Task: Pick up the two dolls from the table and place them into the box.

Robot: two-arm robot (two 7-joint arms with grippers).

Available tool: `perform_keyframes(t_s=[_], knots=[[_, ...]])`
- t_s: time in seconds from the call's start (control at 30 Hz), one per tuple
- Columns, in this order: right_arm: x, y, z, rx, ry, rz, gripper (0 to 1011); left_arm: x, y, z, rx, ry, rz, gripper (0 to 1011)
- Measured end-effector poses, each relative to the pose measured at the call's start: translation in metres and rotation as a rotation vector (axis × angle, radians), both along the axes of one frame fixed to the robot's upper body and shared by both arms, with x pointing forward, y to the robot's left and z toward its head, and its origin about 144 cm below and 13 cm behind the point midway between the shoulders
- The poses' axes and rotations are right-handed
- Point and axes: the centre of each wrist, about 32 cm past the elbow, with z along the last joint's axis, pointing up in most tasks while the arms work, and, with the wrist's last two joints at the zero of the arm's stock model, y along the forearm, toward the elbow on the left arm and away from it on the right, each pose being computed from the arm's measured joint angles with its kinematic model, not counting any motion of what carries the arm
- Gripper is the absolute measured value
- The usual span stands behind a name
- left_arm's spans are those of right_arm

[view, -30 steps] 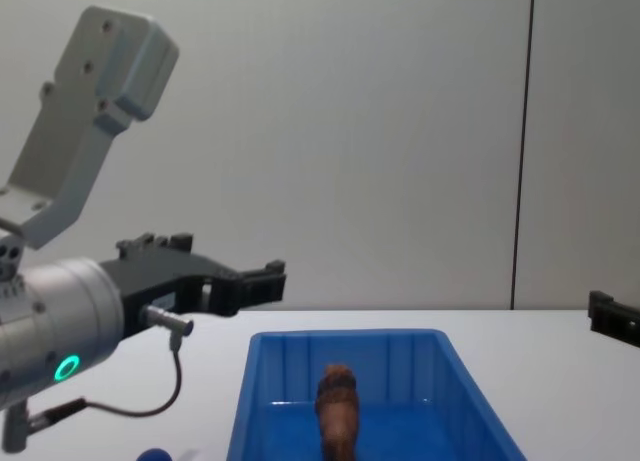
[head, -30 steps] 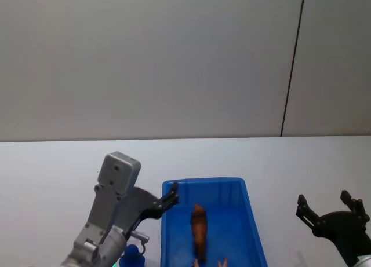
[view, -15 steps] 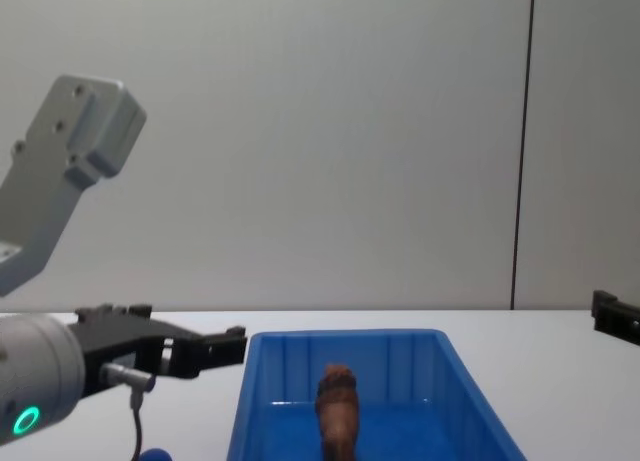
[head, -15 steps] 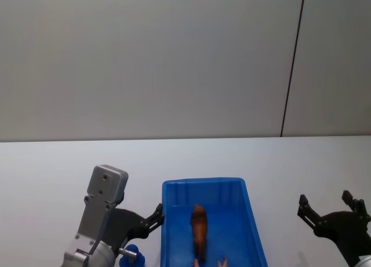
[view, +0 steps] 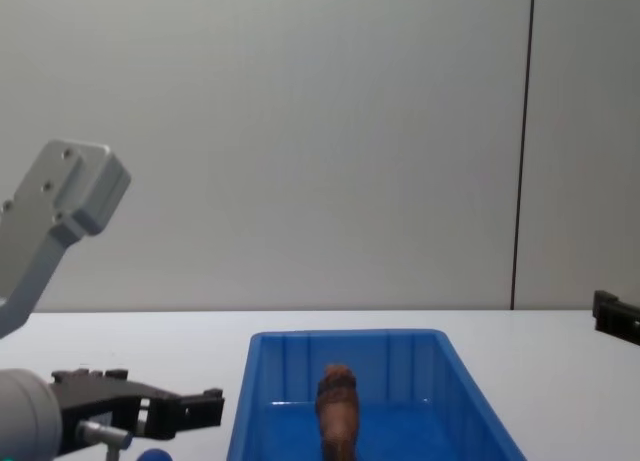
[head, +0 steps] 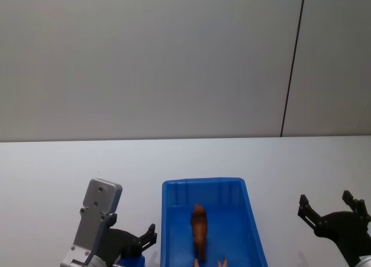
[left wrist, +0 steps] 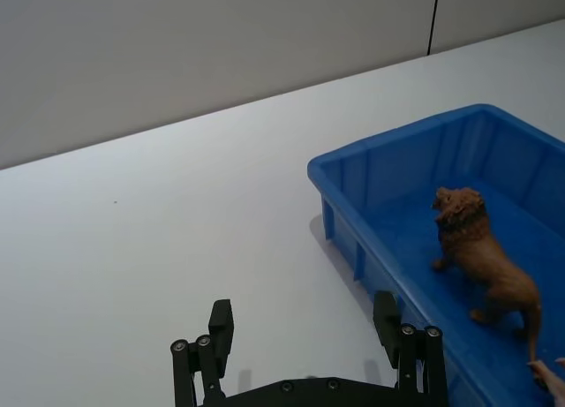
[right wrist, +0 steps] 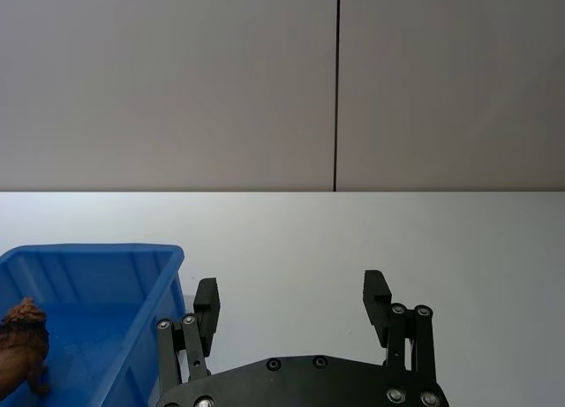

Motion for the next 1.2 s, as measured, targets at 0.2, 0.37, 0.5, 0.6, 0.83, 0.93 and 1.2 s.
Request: perform_keyframes(t_s=[0.2, 0.37, 0.5, 0.6, 0.83, 0.93, 1.2], knots=[[0.000, 0.000, 0.000, 0.000, 0.000, 0.000, 1001, -0.001, 0.001, -0.004, 0.001, 0.026, 0.009, 1001], [0.000, 0.000, 0.000, 0.000, 0.000, 0.000, 1001, -0.002, 0.002, -0.007, 0.005, 0.045, 0.015, 1001], [0.000, 0.000, 0.000, 0.000, 0.000, 0.000, 1001, -0.002, 0.003, -0.009, 0.010, 0.054, 0.017, 1001], [0.000, 0.000, 0.000, 0.000, 0.000, 0.000, 1001, -0.002, 0.003, -0.011, 0.015, 0.061, 0.018, 1001], [0.000, 0.000, 0.000, 0.000, 0.000, 0.000, 1001, -0.003, 0.004, -0.015, 0.026, 0.081, 0.015, 970], [0.000, 0.000, 0.000, 0.000, 0.000, 0.000, 1001, -0.003, 0.004, -0.016, 0.031, 0.091, 0.015, 906], [0.000, 0.000, 0.000, 0.000, 0.000, 0.000, 1001, -0.004, 0.005, -0.020, 0.041, 0.107, 0.011, 685]])
